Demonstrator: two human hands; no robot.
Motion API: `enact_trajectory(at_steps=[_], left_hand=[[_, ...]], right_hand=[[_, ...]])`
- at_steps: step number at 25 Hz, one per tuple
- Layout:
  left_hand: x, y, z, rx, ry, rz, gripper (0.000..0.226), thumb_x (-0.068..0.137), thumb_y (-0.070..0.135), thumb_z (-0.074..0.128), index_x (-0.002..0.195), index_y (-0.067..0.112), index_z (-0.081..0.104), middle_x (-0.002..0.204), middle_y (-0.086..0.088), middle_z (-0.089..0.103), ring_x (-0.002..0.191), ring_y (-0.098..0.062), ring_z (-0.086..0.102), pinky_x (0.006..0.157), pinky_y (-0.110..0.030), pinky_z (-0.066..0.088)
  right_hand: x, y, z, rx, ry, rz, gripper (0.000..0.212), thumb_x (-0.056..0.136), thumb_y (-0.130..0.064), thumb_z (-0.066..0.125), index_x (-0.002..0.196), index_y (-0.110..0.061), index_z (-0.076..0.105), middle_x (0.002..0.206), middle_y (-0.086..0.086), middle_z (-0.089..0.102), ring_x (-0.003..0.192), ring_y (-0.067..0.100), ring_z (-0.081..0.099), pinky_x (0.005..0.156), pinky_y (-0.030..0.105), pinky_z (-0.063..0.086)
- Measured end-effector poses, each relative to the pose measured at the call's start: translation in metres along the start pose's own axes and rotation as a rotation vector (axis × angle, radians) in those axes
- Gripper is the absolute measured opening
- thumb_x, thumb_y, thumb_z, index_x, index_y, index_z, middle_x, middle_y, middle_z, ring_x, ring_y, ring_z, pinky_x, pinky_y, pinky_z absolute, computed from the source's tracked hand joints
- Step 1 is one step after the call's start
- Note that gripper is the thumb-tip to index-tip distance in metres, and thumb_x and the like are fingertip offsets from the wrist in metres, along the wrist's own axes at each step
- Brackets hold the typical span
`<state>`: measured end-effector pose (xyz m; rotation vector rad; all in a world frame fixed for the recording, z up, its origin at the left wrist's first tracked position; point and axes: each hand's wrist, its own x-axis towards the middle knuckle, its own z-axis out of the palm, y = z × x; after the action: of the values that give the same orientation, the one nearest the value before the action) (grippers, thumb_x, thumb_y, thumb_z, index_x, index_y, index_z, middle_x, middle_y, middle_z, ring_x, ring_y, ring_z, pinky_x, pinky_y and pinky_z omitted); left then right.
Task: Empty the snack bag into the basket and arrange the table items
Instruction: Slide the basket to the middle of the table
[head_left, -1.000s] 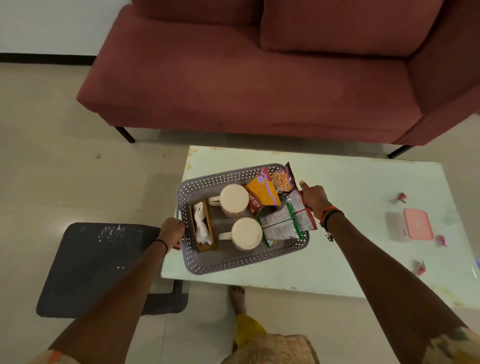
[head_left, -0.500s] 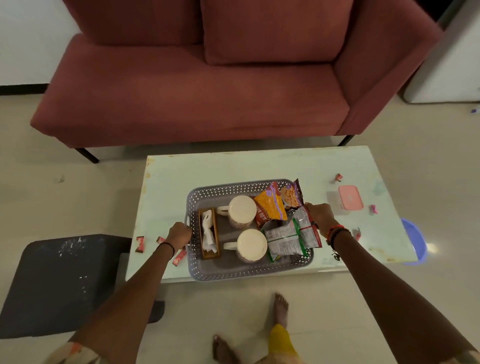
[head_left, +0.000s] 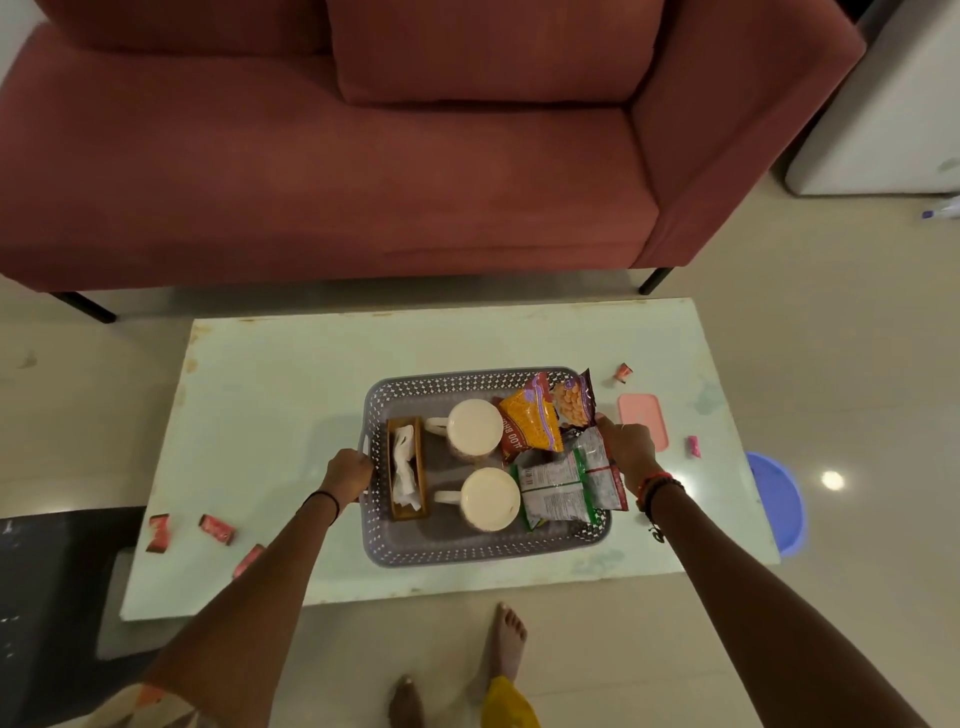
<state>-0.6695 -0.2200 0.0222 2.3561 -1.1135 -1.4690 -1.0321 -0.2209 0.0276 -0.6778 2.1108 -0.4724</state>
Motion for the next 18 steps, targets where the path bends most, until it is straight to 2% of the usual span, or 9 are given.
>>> enact_trajectory(at_steps=[6, 12, 15, 18], left_hand=[[0.058, 0.025, 0.030, -0.008, 0.028, -0.049, 0.029, 0.089, 0.003, 0.042, 0.099, -0.016, 0.061, 0.108, -0.036, 0.063, 0.098, -0.046, 0.064, 0.086, -0.053, 0.055], [0.102, 0.032, 0.034, -0.014, 0.056, -0.076, 0.028, 0.088, 0.001, 0.045, 0.101, -0.018, 0.061, 0.109, -0.037, 0.062, 0.097, -0.045, 0.064, 0.088, -0.056, 0.053], [0.116, 0.033, 0.033, 0.005, 0.079, -0.071, 0.027, 0.089, 0.002, 0.045, 0.100, -0.017, 0.061, 0.110, -0.036, 0.062, 0.102, -0.047, 0.063, 0.089, -0.054, 0.053], [0.124, 0.033, 0.034, 0.053, 0.086, -0.078, 0.031, 0.094, 0.004, 0.042, 0.111, -0.017, 0.058, 0.116, -0.034, 0.061, 0.107, -0.046, 0.061, 0.090, -0.048, 0.053]], right_hand=[[0.065, -0.006, 0.015, -0.012, -0.015, -0.010, 0.051, 0.090, -0.041, 0.057, 0.051, -0.013, 0.041, 0.053, 0.003, 0.043, 0.050, 0.015, 0.037, 0.054, 0.027, 0.029], [0.102, -0.020, 0.035, 0.006, -0.037, 0.011, 0.049, 0.087, -0.044, 0.059, 0.054, -0.014, 0.041, 0.055, 0.002, 0.043, 0.052, 0.017, 0.038, 0.052, 0.027, 0.029], [0.112, -0.025, 0.045, -0.004, -0.046, 0.005, 0.049, 0.088, -0.043, 0.058, 0.054, -0.012, 0.042, 0.056, 0.003, 0.045, 0.057, 0.020, 0.043, 0.060, 0.028, 0.034], [0.118, -0.026, 0.050, -0.008, -0.056, -0.002, 0.048, 0.090, -0.042, 0.056, 0.055, -0.012, 0.042, 0.058, 0.004, 0.045, 0.061, 0.022, 0.043, 0.063, 0.029, 0.034]])
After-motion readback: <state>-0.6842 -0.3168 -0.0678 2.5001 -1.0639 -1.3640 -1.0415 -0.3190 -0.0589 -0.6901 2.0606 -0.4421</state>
